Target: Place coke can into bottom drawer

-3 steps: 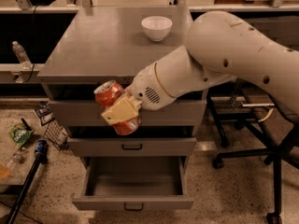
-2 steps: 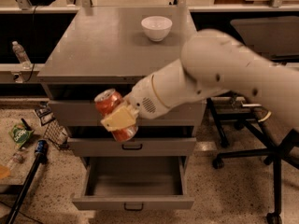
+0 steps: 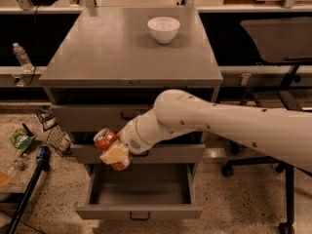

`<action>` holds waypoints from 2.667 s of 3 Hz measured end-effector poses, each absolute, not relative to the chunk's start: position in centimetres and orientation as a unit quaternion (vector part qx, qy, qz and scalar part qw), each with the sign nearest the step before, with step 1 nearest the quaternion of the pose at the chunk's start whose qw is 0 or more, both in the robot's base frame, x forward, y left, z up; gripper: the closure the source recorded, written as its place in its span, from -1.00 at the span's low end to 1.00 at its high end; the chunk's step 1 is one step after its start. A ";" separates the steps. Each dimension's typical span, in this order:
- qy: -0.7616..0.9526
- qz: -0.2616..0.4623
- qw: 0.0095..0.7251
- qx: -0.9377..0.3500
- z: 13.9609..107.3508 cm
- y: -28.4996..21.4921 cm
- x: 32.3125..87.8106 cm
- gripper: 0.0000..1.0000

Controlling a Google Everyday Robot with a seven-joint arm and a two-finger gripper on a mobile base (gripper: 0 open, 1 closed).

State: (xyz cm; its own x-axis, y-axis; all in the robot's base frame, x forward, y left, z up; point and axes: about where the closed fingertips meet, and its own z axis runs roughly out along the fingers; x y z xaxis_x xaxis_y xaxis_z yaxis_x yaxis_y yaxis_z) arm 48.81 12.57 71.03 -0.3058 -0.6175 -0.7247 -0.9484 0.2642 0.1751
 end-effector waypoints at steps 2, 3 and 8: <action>0.788 0.238 0.182 -0.539 60.0 12.3 52.5 1.00; 0.777 0.242 0.193 -0.548 60.5 12.6 51.9 1.00; 0.759 0.177 0.264 -0.568 39.7 1.0 57.8 1.00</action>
Offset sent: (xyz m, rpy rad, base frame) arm 0.0702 -0.0151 -0.1492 -0.3455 0.2174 -0.0807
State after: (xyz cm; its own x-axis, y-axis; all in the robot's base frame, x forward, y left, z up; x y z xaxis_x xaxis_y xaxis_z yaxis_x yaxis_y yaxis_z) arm 57.83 1.01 39.69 -0.2147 -0.7694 -0.6016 -0.9562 0.2911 -0.0309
